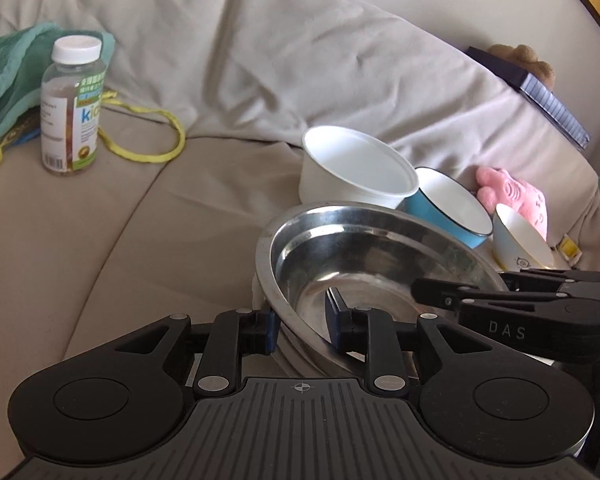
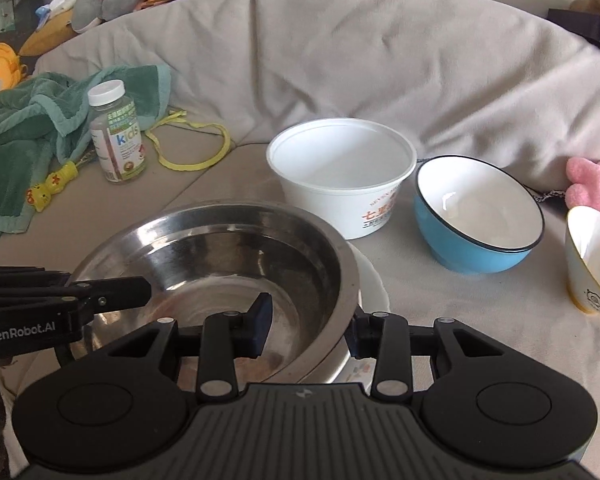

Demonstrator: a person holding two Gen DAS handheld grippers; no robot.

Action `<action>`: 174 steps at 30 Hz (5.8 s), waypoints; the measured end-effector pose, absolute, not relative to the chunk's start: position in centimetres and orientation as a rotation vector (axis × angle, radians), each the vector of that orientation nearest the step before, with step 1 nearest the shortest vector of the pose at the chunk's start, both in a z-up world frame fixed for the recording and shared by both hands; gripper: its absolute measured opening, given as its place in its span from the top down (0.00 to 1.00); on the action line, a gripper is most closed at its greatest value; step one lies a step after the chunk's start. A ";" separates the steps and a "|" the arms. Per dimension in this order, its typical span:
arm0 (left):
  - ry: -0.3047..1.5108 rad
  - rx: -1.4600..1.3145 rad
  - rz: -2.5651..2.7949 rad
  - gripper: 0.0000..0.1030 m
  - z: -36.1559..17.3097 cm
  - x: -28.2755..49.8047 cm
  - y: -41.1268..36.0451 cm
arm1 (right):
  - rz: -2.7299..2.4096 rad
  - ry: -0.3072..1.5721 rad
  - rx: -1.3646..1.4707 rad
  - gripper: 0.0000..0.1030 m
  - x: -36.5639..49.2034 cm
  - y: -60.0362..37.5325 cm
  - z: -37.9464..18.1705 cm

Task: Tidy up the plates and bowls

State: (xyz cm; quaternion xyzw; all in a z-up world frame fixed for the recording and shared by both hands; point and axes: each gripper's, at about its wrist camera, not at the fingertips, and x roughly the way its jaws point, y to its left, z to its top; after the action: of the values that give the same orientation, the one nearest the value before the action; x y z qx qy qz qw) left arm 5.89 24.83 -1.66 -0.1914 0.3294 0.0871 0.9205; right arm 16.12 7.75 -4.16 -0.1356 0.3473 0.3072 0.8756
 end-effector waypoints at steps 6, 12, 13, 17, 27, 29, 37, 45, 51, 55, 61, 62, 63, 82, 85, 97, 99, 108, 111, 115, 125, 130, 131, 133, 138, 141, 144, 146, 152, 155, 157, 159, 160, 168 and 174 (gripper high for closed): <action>0.678 -0.389 0.214 0.71 -1.8 6.8 24.6 | 0.630 0.727 -0.239 0.63 16.5 6.1 -3.3; 0.665 -0.439 0.287 0.72 -1.3 6.1 26.2 | 0.652 0.754 -0.168 0.59 16.7 5.2 -3.0; 0.665 -0.447 0.298 0.72 -1.1 5.9 26.5 | 0.653 0.754 -0.162 0.59 16.7 5.1 -2.9; 0.695 -0.465 0.288 0.72 -1.0 5.8 26.8 | 0.666 0.773 -0.142 0.52 16.8 5.0 -3.0; 0.778 -0.546 0.218 0.72 -3.2 6.9 26.4 | 0.657 0.901 -0.111 0.44 17.7 5.9 -5.6; 0.788 -0.558 0.202 0.72 -3.4 7.1 26.4 | 0.662 0.926 -0.106 0.44 17.8 5.9 -6.1; 0.801 -0.579 0.184 0.71 -3.5 7.1 26.6 | 0.709 0.920 -0.149 0.45 17.2 6.4 -6.7; 0.848 -0.616 0.181 0.71 -3.6 7.5 26.9 | 0.745 0.943 -0.101 0.47 18.0 5.7 -6.7; 0.882 -0.581 0.183 0.71 -3.3 8.1 26.6 | 0.747 0.953 -0.097 0.47 18.0 5.7 -6.8; 0.890 -0.540 0.186 0.67 -3.0 8.8 25.9 | 0.723 0.954 -0.086 0.49 18.6 5.6 -6.6; 0.881 -0.533 0.176 0.67 -3.2 9.6 25.6 | 0.709 0.958 -0.063 0.52 19.2 5.2 -6.5; 0.880 -0.536 0.177 0.67 -3.2 9.6 25.7 | 0.711 0.955 -0.072 0.52 19.1 5.3 -6.5; 0.879 -0.540 0.177 0.67 -3.3 9.7 25.8 | 0.713 0.953 -0.081 0.52 18.9 5.4 -6.5; 0.829 -0.518 0.234 0.69 -2.2 8.9 26.2 | 0.724 0.929 -0.024 0.52 18.8 4.5 -6.2; 0.841 -0.556 0.223 0.68 -2.9 8.9 26.6 | 0.728 0.937 -0.011 0.51 18.7 4.6 -6.4; 0.841 -0.535 0.232 0.72 -2.5 8.6 26.0 | 0.765 0.946 -0.019 0.51 18.4 4.4 -6.5; 0.844 -0.518 0.235 0.72 -2.3 8.7 25.8 | 0.766 0.946 -0.018 0.51 18.4 4.4 -6.5; 0.751 -0.373 0.301 0.72 0.3 7.6 24.6 | 0.746 0.868 -0.017 0.51 17.9 2.8 -5.2; 0.680 -0.355 0.311 0.72 2.0 7.3 23.9 | 0.732 0.831 0.022 0.51 18.2 0.6 -4.1; 0.606 -0.368 0.195 0.72 4.0 8.5 21.4 | 0.653 0.770 0.052 0.47 19.2 -3.0 -2.9; 0.715 -0.494 -0.178 0.72 2.2 20.8 8.8 | 0.340 0.660 0.089 0.35 25.7 -17.1 -1.4; 0.780 -0.545 -0.183 0.72 0.2 28.2 3.3 | 0.235 0.653 0.085 0.35 31.4 -21.7 -1.6; 0.794 -0.535 -0.159 0.72 0.0 29.5 2.7 | 0.235 0.656 0.094 0.35 32.4 -22.1 -1.8; 0.823 -0.509 -0.082 0.72 -0.8 31.7 1.9 | 0.260 0.661 0.115 0.35 34.5 -22.3 -2.3; 0.860 -0.493 -0.014 0.72 -3.5 35.4 1.2 | 0.233 0.687 0.129 0.48 39.1 -21.2 -5.0; 0.877 -0.530 -0.011 0.72 -5.3 37.0 1.1 | 0.250 0.734 0.183 0.51 41.7 -20.8 -7.3; 0.882 -0.555 -0.024 0.69 -6.4 38.3 1.0 | 0.282 0.779 0.209 0.54 43.0 -20.4 -9.4; 0.877 -0.548 -0.050 0.66 -6.9 38.8 0.7 | 0.331 0.820 0.229 0.59 43.5 -20.4 -10.2; 0.901 -0.429 -0.061 0.67 -7.5 39.4 -0.8 | 0.376 0.829 0.246 0.79 42.3 -20.1 -10.0; 0.921 -0.464 -0.087 0.72 -7.3 38.6 -0.1 | 0.381 0.839 0.234 0.79 40.7 -20.2 -9.6; 0.931 -0.461 -0.111 0.73 -7.0 37.2 0.1 | 0.383 0.842 0.227 0.79 38.9 -20.2 -9.4; 0.932 -0.427 -0.125 0.73 -6.5 35.2 -0.1 | 0.389 0.839 0.206 0.77 36.7 -19.9 -9.1; 0.934 -0.414 -0.132 0.72 -6.2 34.0 -0.1 | 0.394 0.835 0.190 0.76 35.4 -19.7 -8.9; 0.937 -0.411 -0.135 0.72 -4.8 22.8 3.2 | 0.522 0.840 0.154 0.76 26.5 -15.9 -7.1; 0.951 -0.407 -0.073 0.72 -5.1 18.5 6.4 | 0.567 0.873 0.090 0.76 24.5 -11.9 -8.1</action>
State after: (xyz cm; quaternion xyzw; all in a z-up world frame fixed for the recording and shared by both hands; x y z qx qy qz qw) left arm 18.53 6.36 -5.09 -0.1943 0.4545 -0.0350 0.8686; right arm 24.48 -11.94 -8.12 0.0429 0.4171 0.2710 0.8665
